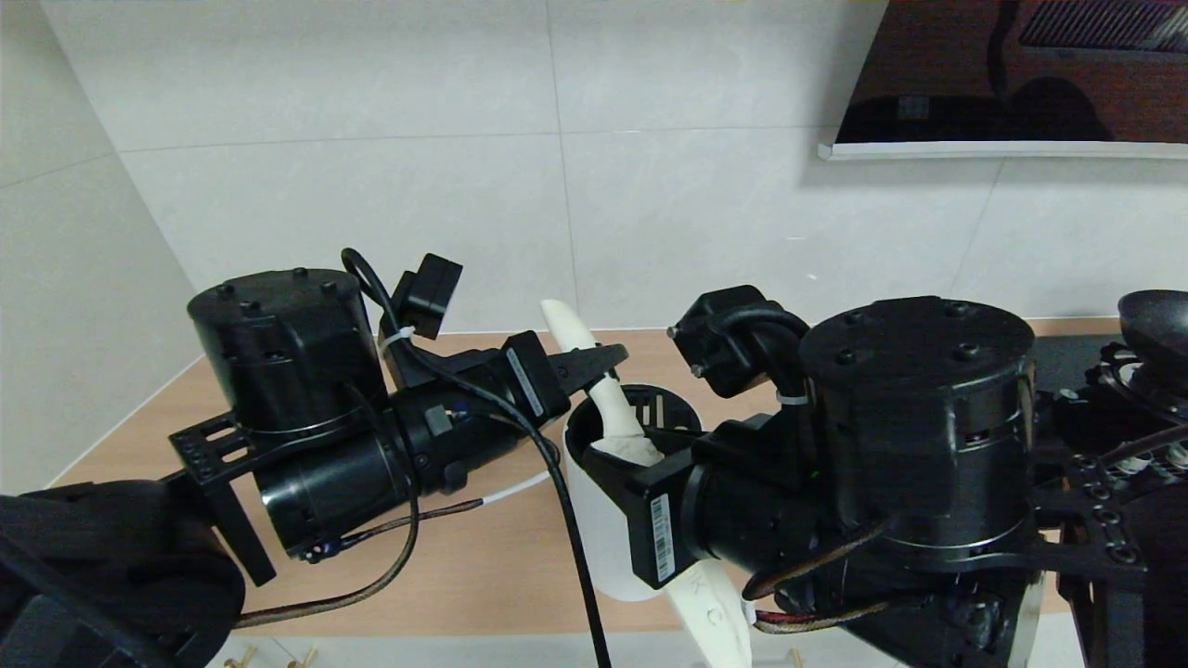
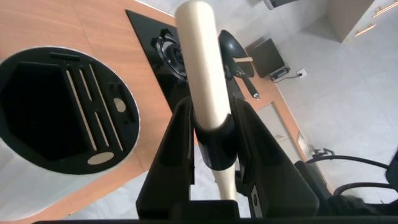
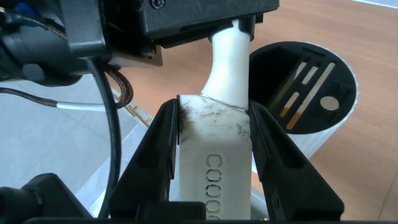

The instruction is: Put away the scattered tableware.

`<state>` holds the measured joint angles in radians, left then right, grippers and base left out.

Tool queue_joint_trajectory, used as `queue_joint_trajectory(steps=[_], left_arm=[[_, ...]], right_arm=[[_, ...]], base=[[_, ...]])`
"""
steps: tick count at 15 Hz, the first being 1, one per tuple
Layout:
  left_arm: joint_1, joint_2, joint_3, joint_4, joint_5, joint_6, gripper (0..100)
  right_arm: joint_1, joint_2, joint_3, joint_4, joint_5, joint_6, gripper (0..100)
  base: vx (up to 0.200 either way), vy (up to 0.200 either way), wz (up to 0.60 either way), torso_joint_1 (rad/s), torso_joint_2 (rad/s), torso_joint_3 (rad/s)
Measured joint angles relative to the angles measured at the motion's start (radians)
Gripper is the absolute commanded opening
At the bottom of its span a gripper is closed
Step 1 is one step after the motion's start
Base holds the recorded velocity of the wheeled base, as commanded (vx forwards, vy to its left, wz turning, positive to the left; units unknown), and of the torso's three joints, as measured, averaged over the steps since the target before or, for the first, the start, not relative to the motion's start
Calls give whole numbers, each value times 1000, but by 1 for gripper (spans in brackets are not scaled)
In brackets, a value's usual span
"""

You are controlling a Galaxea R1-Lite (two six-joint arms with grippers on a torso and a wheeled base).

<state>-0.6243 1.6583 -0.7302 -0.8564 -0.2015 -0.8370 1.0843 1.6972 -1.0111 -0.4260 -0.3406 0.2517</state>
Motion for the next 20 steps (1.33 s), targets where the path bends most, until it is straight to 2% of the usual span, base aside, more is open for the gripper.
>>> queue_joint_trajectory(steps=[6, 7, 9, 12, 17, 18, 20], left_arm=[[-1, -4, 1, 0, -1, -1, 0], [-4, -7, 2, 0, 0, -1, 0], [-31, -16, 3, 2, 13, 4, 0], [-52, -29, -5, 1, 67, 47, 0], [-43, -47, -32, 19, 87, 52, 0], [-31, -61, -45, 53, 97, 60, 0], [-11, -97, -95, 194, 166, 87, 0]], right_arm=[[0, 0, 0, 3, 0, 0, 0], [0, 0, 0, 3, 1, 0, 100], [0, -1, -1, -2, 3, 1, 100], [-2, -13, 5, 2, 7, 1, 100], [-50, -51, 25, 6, 13, -14, 100], [-73, -60, 28, 7, 14, -28, 100], [-139, -82, 31, 8, 44, -41, 100]], base=[[0, 0, 0, 0, 0, 0], [0, 0, 0, 0, 0, 0], [0, 0, 0, 0, 0, 0], [0, 0, 0, 0, 0, 0], [0, 0, 0, 0, 0, 0], [0, 0, 0, 0, 0, 0], [0, 0, 0, 0, 0, 0]])
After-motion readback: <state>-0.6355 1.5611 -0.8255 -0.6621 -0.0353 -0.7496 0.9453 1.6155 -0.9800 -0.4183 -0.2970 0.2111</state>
